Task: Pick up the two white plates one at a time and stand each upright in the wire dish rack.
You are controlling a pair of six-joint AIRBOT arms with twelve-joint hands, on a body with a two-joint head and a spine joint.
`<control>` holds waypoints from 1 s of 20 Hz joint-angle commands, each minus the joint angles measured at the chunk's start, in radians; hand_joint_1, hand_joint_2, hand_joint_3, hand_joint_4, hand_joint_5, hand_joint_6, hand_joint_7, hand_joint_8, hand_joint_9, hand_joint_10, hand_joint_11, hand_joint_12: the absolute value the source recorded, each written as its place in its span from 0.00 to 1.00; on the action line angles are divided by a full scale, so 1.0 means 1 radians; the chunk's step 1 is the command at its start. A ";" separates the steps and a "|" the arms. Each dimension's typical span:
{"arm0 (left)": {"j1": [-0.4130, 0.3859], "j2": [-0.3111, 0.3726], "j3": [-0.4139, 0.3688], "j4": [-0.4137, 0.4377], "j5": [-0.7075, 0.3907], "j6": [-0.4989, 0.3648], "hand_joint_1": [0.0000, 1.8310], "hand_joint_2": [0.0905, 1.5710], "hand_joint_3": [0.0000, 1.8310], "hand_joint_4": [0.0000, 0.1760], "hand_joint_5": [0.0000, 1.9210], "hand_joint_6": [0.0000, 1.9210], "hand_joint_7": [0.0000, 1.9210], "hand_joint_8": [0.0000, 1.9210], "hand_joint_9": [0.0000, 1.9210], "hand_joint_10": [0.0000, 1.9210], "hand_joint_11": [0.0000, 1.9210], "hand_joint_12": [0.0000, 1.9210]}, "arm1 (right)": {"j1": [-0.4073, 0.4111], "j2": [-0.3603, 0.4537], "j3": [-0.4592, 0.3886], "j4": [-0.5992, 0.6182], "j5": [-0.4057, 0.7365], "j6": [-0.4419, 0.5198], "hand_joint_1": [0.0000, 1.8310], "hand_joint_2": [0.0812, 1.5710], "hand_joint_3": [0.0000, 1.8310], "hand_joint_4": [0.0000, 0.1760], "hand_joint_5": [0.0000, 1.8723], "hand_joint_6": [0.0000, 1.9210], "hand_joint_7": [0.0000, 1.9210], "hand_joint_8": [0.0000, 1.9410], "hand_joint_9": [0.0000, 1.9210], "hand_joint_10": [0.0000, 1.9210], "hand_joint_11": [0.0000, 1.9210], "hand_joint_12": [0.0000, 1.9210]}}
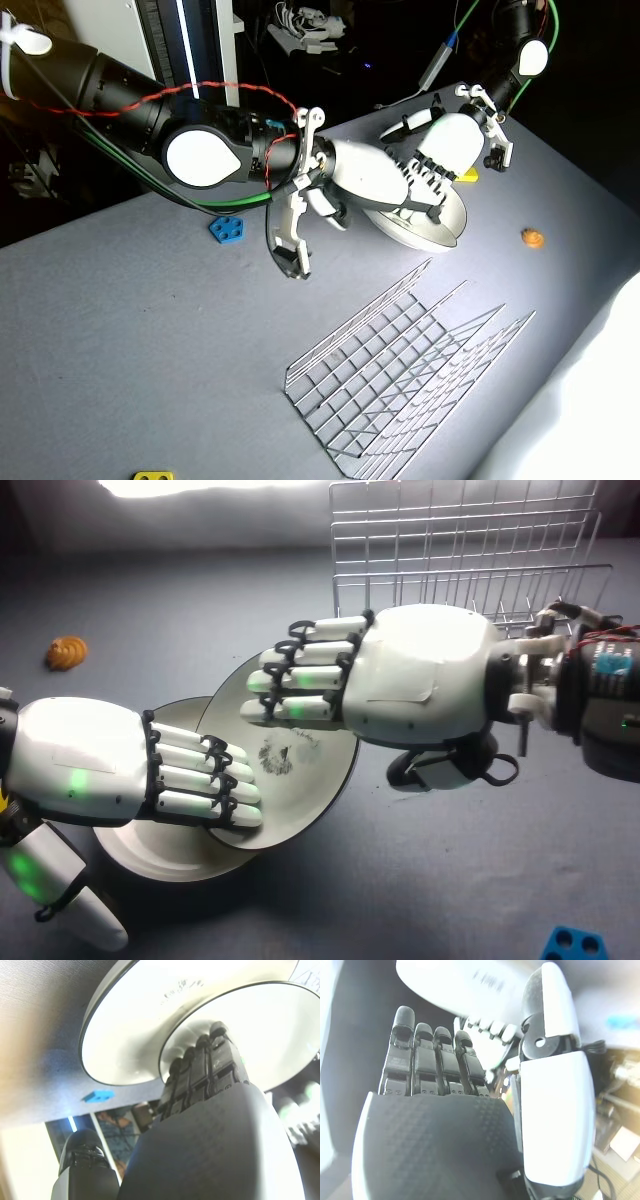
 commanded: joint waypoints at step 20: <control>0.003 -0.013 0.021 -0.076 -0.032 -0.015 0.00 0.62 0.00 0.00 0.00 0.00 0.00 0.00 0.00 0.00 0.00 0.00 | 0.001 -0.148 0.118 0.016 0.105 -0.017 0.65 0.71 0.00 0.00 0.48 0.44 0.50 0.00 0.49 0.00 0.32 0.40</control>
